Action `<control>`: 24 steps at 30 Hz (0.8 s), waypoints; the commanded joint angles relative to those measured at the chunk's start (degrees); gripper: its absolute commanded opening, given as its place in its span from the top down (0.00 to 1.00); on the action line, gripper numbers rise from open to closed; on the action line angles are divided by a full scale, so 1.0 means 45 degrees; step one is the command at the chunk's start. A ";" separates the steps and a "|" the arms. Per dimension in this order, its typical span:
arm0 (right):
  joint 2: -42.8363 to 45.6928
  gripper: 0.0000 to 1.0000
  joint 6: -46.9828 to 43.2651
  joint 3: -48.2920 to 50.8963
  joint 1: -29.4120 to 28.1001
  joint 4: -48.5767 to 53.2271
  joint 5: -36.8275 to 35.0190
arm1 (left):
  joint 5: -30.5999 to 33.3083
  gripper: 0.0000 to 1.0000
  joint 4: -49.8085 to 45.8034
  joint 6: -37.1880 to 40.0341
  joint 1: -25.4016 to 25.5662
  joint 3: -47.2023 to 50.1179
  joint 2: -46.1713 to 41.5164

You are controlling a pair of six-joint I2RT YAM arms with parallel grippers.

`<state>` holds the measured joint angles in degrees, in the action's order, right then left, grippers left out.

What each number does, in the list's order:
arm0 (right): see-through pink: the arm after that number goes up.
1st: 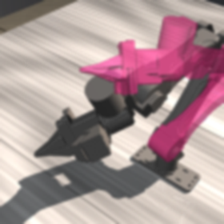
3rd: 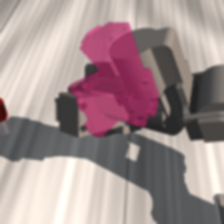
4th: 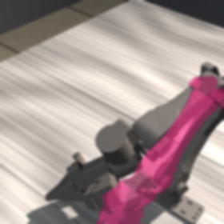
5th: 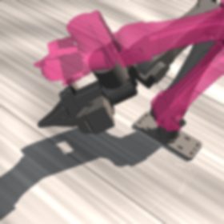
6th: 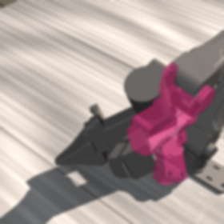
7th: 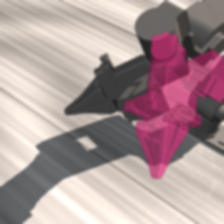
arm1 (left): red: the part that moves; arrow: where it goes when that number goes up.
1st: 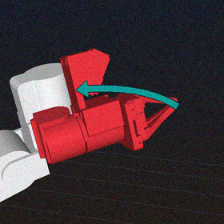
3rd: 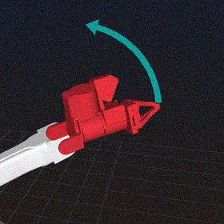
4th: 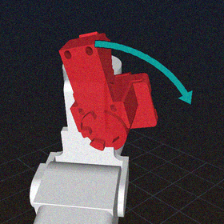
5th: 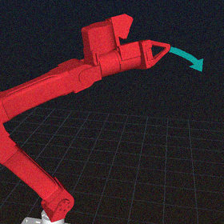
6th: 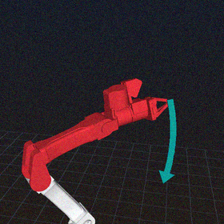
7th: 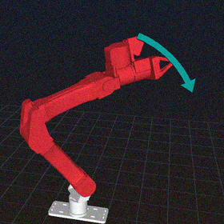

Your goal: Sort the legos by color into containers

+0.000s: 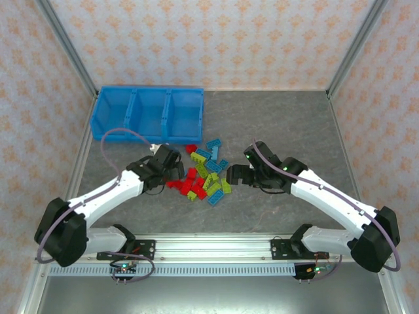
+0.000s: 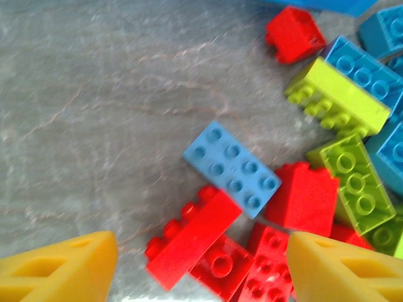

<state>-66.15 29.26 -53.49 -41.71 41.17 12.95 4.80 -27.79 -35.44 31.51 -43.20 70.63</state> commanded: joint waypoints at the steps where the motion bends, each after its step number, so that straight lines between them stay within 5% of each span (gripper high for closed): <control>1: 0.0054 0.01 0.0368 -0.0114 -0.0086 0.0071 -0.0514 | -0.0219 0.27 -0.0586 0.0603 0.0019 0.0311 0.0115; 14: -0.0060 0.00 0.0550 -0.0285 -0.0105 0.0294 -0.0700 | -0.1004 0.30 0.0493 0.2694 -0.0849 -0.0642 0.2969; 24: -0.0153 0.00 0.0689 -0.0222 -0.0105 0.0266 -0.0826 | -0.1721 0.51 0.1166 0.2863 -0.1492 -0.0695 0.4162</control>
<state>-66.83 31.53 -53.49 -41.76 41.19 11.31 -1.63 -23.99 -23.31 24.97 -45.95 89.12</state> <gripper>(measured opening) 0.998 0.521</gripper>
